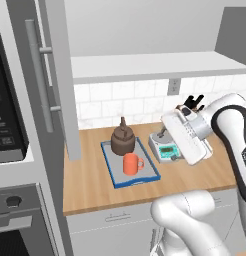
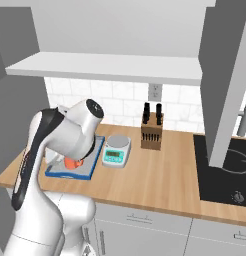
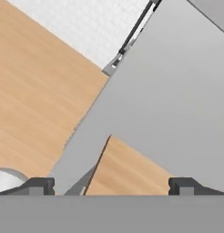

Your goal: Pick the kettle from the counter and place it on the tray. Then pick the mug from the cabinet and place it on the tray. Then close the cabinet doors.

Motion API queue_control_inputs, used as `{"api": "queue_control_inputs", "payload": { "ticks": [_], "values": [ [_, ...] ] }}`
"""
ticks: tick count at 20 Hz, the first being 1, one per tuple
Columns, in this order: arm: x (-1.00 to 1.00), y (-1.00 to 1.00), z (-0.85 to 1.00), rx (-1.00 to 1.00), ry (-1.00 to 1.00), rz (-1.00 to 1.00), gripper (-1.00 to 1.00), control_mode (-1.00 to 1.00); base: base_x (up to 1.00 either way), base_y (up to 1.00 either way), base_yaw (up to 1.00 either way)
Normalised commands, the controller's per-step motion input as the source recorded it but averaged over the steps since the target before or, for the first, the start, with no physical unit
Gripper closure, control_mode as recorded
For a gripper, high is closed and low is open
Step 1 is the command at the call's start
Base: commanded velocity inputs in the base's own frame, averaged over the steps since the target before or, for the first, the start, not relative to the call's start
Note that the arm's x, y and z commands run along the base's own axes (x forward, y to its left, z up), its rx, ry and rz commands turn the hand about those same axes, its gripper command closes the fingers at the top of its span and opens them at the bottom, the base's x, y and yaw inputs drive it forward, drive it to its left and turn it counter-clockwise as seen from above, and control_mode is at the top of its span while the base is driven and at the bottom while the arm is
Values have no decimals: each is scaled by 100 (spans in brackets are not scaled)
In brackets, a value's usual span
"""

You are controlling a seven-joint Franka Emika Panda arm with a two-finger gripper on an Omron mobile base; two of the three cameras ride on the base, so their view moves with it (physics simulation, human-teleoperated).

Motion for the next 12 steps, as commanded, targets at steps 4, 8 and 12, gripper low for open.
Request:
{"api": "queue_control_inputs", "payload": {
  "ticks": [4,8,12],
  "values": [
    [-42,22,33,9,-15,7,-100,-100,0,0,0],
    [-48,34,16,8,-18,-1,-100,-100,0,0,0],
    [-46,23,20,6,-16,-2,-100,-100,0,0,0]
  ]
}}
